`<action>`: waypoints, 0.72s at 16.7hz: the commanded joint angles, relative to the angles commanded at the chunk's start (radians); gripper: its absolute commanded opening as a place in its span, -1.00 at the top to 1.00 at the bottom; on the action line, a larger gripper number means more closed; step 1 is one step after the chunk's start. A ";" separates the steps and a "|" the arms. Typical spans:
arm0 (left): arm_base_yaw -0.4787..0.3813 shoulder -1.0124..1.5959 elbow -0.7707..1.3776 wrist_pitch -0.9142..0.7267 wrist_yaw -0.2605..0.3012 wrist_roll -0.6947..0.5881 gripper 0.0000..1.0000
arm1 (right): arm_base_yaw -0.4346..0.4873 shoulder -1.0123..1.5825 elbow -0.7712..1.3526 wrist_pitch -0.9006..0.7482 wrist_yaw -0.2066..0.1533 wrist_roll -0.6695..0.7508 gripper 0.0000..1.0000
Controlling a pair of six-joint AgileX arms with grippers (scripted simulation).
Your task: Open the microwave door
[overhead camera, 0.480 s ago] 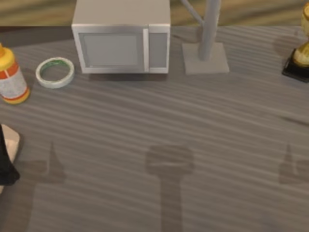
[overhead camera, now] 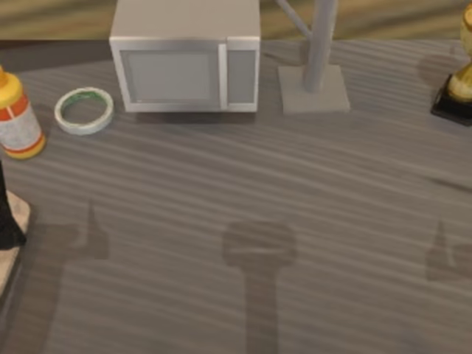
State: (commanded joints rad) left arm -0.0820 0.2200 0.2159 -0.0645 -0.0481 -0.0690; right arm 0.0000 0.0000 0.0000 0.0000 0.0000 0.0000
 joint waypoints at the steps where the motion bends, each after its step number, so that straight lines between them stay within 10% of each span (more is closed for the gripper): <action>1: -0.024 0.074 0.068 -0.021 -0.015 -0.020 -1.00 | 0.000 0.000 0.000 0.000 0.000 0.000 -1.00; 12: -0.343 1.257 0.944 -0.330 -0.214 -0.279 -1.00 | 0.000 0.000 0.000 0.000 0.000 0.000 -1.00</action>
State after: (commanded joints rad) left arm -0.4247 1.4771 1.1603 -0.3946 -0.2622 -0.3484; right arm 0.0000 0.0000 0.0000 0.0000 0.0000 0.0000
